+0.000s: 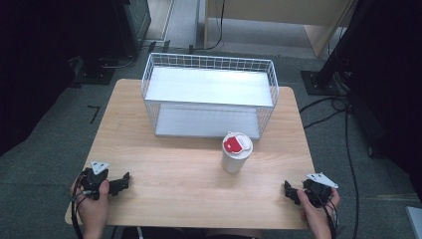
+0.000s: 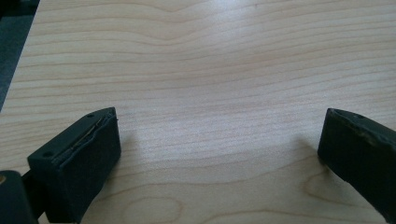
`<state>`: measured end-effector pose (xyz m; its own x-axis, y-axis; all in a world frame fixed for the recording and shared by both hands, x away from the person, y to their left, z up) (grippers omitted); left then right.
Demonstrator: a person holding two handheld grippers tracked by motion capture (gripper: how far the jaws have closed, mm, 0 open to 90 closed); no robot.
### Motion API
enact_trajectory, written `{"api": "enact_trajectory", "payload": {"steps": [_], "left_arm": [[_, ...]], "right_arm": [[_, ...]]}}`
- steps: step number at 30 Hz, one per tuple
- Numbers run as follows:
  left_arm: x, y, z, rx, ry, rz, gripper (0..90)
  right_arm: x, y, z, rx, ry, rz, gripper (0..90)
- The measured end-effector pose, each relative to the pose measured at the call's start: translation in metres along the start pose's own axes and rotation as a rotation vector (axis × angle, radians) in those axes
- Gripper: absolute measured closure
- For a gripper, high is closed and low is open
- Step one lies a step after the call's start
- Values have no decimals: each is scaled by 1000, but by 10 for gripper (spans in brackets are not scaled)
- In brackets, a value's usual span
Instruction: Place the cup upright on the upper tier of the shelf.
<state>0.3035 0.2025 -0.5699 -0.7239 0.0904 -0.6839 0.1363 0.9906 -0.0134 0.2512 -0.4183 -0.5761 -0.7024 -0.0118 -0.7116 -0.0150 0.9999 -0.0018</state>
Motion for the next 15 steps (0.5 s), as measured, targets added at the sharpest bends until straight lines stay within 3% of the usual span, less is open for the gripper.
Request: {"api": "enact_trajectory", "payload": {"steps": [7,12,15], "left_arm": [[0,0,0,0,0,-1,0],[0,0,0,0,0,-1,0],[0,0,0,0,0,-1,0]], "right_arm": [[-1,1,-1,15,13,13,1],[-12,18,-8,-43,-41,7,1],[-15,25,-10,-53,-53,1,1]]}}
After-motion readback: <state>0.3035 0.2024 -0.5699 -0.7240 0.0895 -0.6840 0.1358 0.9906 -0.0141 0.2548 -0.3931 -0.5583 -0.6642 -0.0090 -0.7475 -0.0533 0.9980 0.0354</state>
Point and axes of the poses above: each handheld gripper's, and its own axes: z roughly forward along the jaws, x roughly out of its underside, y roughly to its left, the point moved 7 cm from there along z, roughly forward along the jaws, and after that the axes turned 2 degrees about -z, right-handed, at the moved point
